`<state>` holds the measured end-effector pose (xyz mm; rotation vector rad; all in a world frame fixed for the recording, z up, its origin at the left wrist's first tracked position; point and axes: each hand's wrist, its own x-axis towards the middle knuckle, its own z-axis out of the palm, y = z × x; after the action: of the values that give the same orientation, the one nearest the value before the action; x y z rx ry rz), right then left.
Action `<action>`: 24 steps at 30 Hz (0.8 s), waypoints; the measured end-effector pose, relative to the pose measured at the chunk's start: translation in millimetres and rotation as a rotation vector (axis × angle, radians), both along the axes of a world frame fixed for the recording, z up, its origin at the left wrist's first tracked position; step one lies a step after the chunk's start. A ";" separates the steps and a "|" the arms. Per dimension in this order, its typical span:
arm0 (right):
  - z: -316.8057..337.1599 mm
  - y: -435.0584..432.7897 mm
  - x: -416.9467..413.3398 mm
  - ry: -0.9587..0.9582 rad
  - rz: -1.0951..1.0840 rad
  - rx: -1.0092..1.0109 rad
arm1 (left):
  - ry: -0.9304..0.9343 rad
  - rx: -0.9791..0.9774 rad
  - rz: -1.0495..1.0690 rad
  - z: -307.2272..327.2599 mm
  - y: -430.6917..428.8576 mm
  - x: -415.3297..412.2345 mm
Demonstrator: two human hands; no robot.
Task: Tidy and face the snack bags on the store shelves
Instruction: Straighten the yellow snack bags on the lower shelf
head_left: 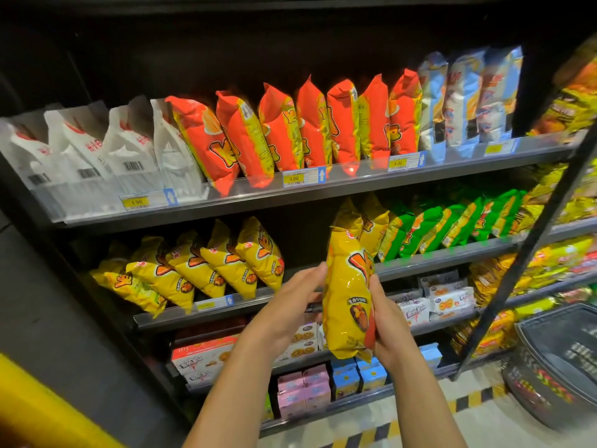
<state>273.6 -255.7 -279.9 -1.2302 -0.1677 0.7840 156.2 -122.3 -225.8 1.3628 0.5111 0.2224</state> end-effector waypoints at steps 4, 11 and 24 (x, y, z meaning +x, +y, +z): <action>11.7 3.0 -5.5 -0.333 -0.056 -0.192 | 0.010 -0.013 -0.002 -0.1 -4.5 3.9; 37.8 -0.1 -11.7 -0.511 -0.026 -0.240 | 0.012 0.039 0.075 3.4 -10.4 -0.9; 60.2 -18.7 -11.0 -0.285 0.057 0.054 | -0.052 -0.399 0.159 -3.9 -8.4 -8.7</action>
<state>262.5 -274.4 -219.7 -1.2865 -0.4560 0.6460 147.5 -130.6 -229.6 0.9270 0.5858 0.2684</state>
